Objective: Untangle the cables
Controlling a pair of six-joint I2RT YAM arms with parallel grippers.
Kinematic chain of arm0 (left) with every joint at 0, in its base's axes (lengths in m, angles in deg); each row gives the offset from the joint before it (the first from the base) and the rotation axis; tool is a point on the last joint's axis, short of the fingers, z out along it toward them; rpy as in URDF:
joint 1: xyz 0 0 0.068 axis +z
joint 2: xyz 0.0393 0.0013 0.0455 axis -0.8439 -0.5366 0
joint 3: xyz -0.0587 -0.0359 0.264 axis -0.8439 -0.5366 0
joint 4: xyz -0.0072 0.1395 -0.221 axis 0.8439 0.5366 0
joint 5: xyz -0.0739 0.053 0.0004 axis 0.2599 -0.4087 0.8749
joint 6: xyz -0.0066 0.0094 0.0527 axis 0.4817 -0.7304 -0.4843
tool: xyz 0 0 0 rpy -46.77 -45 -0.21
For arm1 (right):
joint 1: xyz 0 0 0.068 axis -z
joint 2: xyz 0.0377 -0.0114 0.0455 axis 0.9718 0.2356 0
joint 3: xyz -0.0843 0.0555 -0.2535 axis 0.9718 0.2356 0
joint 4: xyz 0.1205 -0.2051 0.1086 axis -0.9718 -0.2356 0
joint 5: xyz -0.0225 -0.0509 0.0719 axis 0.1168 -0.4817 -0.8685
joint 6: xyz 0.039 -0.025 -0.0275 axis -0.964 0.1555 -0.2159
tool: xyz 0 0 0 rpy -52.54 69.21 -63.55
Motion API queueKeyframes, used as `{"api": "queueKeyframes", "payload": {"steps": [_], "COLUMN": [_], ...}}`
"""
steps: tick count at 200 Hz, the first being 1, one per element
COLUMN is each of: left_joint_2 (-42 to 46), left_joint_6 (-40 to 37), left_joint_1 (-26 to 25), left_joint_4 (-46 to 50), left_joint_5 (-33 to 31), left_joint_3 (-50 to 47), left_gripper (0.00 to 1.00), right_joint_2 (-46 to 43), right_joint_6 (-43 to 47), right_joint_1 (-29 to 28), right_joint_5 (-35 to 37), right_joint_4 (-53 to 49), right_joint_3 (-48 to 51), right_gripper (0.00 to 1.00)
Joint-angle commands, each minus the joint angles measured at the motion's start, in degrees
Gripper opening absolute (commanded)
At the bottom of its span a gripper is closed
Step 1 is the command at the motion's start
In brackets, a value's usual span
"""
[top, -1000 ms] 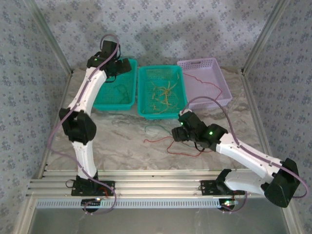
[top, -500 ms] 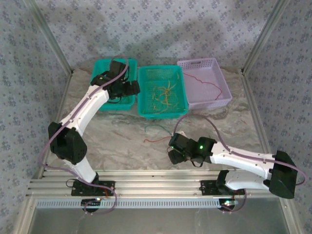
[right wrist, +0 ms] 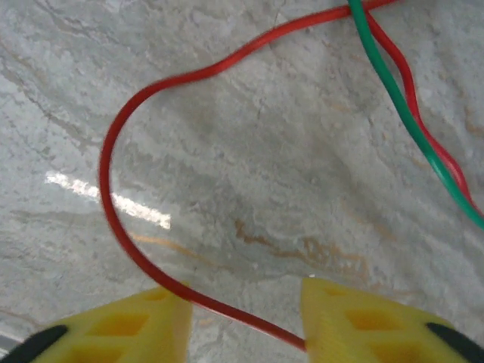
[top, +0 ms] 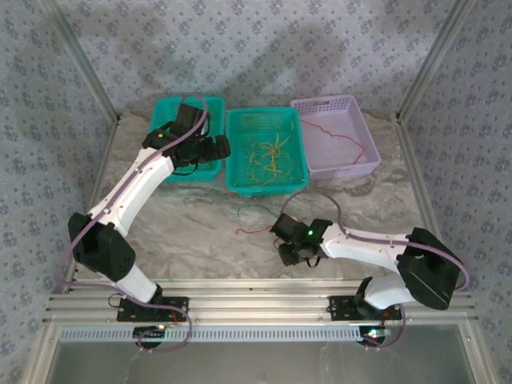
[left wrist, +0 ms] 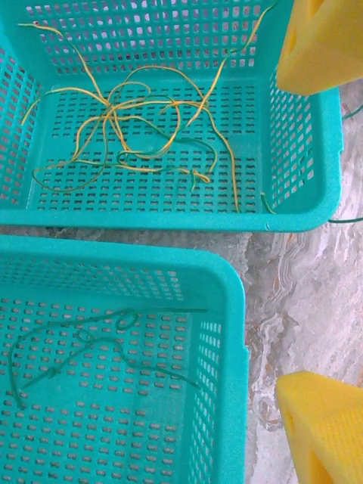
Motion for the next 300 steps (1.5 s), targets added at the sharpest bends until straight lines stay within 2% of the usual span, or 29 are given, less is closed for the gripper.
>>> {"api": "queueKeyframes", "payload": {"steps": [1, 19, 70, 93, 129, 167, 184, 213, 249, 276, 300], "left_joint_2": [2.34, 3.06, 4.72, 5.73, 8.09, 11.08, 12.25, 15.56, 22.72, 24.72, 25.53], "left_joint_6": [-0.08, -0.27, 0.48, 0.86, 1.58, 3.23, 4.14, 3.29, 1.39, 1.01, 1.31], "left_joint_1": [-0.10, -0.10, -0.87, -1.57, -1.95, -1.95, -1.95, -1.86, -1.38, -0.55, -0.45], "left_joint_4": [-0.50, -0.48, -1.01, -1.79, -3.90, -10.99, -12.11, -12.31, -12.44, -11.68, -12.42], "left_joint_5": [0.25, 0.00, 0.66, 1.45, 3.11, 12.33, 13.49, 11.36, 4.08, 3.24, 3.83], "left_joint_3": [-1.05, -1.74, -4.03, -5.87, -10.02, -15.58, -16.86, -18.66, -21.78, -23.72, -25.89], "left_gripper": [0.94, 0.94, 0.94, 0.94, 0.94, 0.94, 0.94, 0.94, 0.94, 0.94, 0.94], "right_joint_2": [1.26, -0.10, -7.23, -8.08, -5.87, -5.16, -5.28, -2.94, 5.77, 11.20, 12.09], "right_joint_6": [1.62, 3.72, 15.64, 18.35, 20.02, 19.60, 19.63, 19.60, 22.15, 23.21, 25.92], "right_joint_1": [1.96, 2.42, 7.05, 9.33, 9.79, 10.65, 11.15, 13.19, 14.28, 17.01, 20.69], "right_joint_5": [-2.40, -0.66, 1.47, -3.10, -11.34, -17.75, -18.32, -19.55, -21.93, -22.34, -13.73], "right_joint_4": [1.53, -0.21, -5.47, -5.85, -5.24, -3.97, -2.88, -0.23, -0.98, -1.54, -1.16], "right_joint_3": [-0.07, -3.26, -18.38, -25.34, -35.69, -40.86, -42.30, -47.73, -60.22, -67.42, -68.94], "right_gripper": [0.18, 0.00, 0.00, 0.00, 0.00, 0.00, 0.00, 0.00, 0.00, 0.00, 0.00]}}
